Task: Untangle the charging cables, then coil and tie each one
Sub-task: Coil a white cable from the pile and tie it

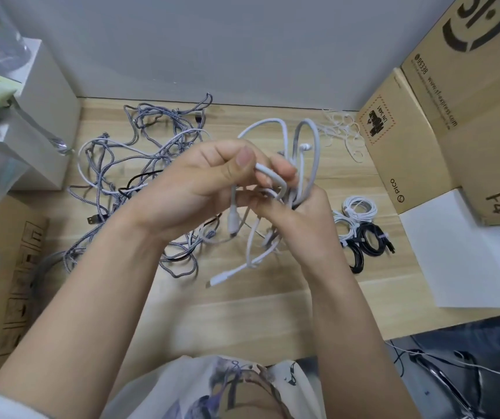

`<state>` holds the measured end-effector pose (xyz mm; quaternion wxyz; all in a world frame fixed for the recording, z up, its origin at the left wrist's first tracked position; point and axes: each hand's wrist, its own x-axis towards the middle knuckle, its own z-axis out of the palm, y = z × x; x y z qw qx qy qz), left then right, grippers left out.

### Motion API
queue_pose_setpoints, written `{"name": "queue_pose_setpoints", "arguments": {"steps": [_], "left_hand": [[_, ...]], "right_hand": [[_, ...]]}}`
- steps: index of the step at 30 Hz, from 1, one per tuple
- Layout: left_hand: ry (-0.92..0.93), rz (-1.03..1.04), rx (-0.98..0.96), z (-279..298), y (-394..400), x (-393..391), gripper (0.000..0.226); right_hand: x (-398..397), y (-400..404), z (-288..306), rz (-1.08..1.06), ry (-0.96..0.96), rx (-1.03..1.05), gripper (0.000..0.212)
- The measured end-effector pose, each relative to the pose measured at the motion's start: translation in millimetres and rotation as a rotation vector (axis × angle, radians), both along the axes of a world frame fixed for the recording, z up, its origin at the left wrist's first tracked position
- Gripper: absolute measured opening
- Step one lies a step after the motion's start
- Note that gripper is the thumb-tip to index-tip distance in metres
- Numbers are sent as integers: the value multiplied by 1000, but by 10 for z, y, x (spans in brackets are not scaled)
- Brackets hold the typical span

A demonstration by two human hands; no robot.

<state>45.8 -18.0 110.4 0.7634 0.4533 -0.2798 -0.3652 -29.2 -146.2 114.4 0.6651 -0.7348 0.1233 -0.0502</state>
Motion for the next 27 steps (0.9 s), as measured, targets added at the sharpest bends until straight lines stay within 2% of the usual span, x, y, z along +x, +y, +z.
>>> {"name": "queue_pose_setpoints", "arguments": {"steps": [2,5,8,9,10,13,15,17,19,23,27], "left_hand": [[-41,37,42,-12,39,17,25],[-62,205,131,-57,153,87,24],[-157,498,404,-260,339,160,8],[-203,535,550,-371,411,155,14],[-264,505,715,-486,460,131,25],[-411,135,1233,-893,459,-37,103],[-398,-13,1501,-1143,352,-182,125],[-394,-23,1598,-1369,257,-281,131],[-428,43,1618,-1617,248,-316,120],[-567,160,1627,-1908,307,-135,72],[-585,225,1640,-1980,398,377,60]], "right_hand": [[-19,14,9,-36,15,-40,11],[-29,-24,-23,-263,16,-10,13],[-35,-150,31,-451,-39,212,22],[-42,-184,64,-481,-74,299,27],[-53,-213,95,-509,-106,383,30],[-61,-275,105,-541,-154,555,17],[-60,-301,84,-521,-153,658,14],[-54,-313,78,-529,-130,708,29],[-53,-308,98,-538,-114,724,27],[-61,-278,86,-537,-68,735,17],[-76,-260,93,-482,-72,755,15]]}}
